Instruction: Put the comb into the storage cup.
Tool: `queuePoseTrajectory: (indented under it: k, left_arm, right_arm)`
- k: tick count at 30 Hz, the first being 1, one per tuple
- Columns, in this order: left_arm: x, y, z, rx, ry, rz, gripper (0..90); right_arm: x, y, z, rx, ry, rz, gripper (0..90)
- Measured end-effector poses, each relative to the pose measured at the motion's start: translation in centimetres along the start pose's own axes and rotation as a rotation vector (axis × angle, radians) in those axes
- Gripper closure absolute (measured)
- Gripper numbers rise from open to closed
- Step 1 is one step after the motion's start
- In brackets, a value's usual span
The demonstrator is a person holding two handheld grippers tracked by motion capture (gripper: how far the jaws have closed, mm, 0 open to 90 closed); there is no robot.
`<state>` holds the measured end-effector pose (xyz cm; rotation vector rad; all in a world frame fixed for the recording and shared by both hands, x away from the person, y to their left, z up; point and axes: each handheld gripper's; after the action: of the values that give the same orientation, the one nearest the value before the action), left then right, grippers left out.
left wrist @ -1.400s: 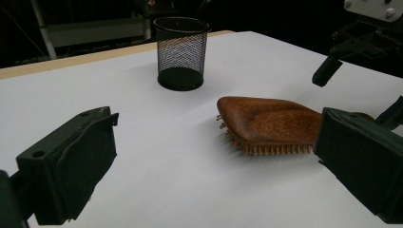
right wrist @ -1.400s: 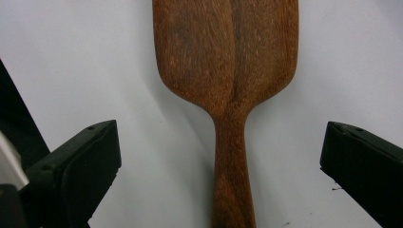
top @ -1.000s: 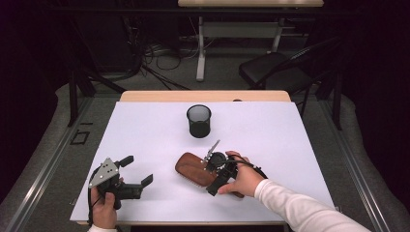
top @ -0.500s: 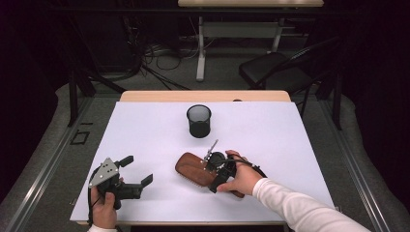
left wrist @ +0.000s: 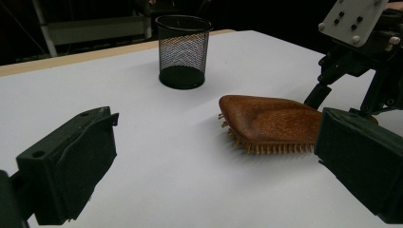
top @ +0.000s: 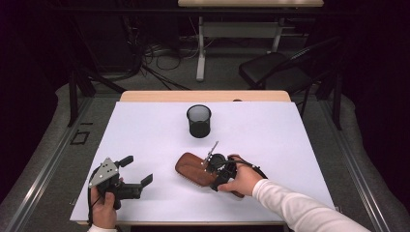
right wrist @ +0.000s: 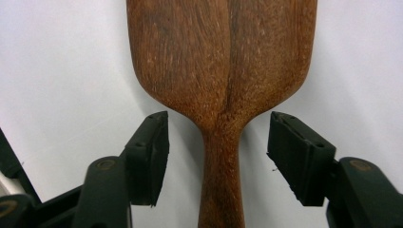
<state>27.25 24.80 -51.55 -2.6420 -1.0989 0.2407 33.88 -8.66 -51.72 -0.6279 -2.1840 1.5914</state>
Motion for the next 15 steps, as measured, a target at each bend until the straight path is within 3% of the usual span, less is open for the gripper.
queuePoseTrajectory:
  k: [5, 15]
  left_arm:
    - [-0.02, 0.02, 0.01, 0.003, -0.002, -0.002, 0.2]
    - [0.01, 0.02, 0.03, 0.003, 0.001, 0.0, 0.2]
  right_arm:
    - [-0.06, 0.17, 0.22, 0.005, 0.0, -0.015, 46.4]
    - [-0.1, 0.42, 0.26, 0.018, -0.002, 0.007, 49.4]
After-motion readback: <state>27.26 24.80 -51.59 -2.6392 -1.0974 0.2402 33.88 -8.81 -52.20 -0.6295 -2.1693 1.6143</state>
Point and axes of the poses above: each handheld gripper's, and its own axes: y roughly forward along the jaws, z roughly out of its underside, x roughly to its left, and after that the axes turned 3 degrees about y, right-handed
